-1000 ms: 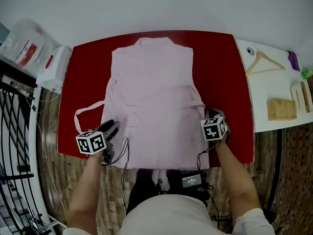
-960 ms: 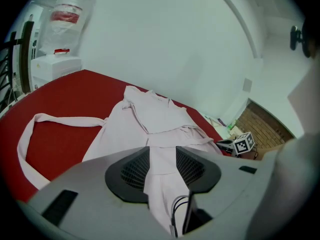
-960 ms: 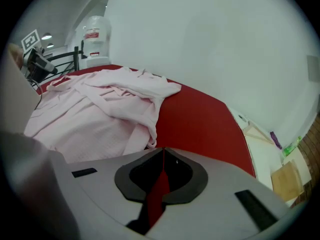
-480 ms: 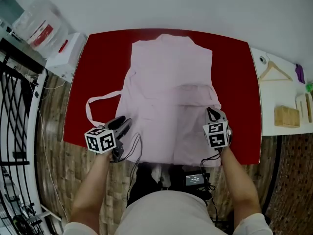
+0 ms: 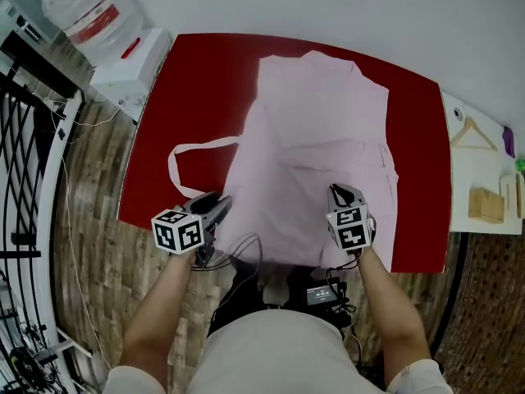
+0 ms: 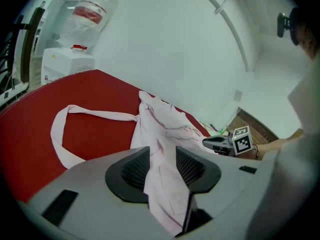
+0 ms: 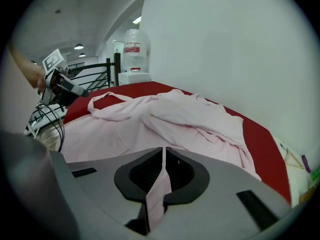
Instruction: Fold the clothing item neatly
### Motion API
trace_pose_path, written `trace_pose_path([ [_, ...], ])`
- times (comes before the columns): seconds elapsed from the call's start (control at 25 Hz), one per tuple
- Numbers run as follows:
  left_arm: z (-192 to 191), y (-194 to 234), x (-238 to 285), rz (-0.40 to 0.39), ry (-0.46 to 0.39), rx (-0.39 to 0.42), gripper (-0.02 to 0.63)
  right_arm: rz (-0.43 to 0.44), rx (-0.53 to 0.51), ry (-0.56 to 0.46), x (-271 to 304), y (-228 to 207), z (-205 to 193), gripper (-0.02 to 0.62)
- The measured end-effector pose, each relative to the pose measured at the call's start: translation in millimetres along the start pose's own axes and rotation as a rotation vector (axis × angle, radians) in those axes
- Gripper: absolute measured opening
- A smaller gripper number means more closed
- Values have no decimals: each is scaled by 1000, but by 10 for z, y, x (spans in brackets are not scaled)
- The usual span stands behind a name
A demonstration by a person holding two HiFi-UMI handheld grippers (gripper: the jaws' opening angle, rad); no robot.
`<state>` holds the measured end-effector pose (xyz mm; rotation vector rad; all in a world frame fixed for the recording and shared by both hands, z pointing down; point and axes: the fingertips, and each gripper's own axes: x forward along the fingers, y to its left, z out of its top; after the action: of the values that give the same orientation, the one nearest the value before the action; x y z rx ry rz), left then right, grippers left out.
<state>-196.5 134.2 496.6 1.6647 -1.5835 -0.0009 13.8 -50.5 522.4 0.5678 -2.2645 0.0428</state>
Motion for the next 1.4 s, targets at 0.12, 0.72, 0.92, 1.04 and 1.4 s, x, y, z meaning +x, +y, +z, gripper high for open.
trace_pose_path([
  [0.12, -39, 127, -87, -7, -3, -13, 161, 22, -21, 9, 82, 265, 88, 20],
  [0.72, -150, 643, -456, -12, -2, -2, 161, 207, -226, -27, 506, 1752, 700, 31],
  [0.92, -183, 789, -595, -22, -2, 8, 161, 257, -245, -7, 592, 2197, 750, 100],
  [1.04, -209, 854, -676, -28, 7, 27, 161, 278, -232, 14, 627, 2423, 783, 139],
  [1.4, -284, 1018, -785, -23, 22, 36, 161, 235, -273, 107, 886, 2753, 789, 181],
])
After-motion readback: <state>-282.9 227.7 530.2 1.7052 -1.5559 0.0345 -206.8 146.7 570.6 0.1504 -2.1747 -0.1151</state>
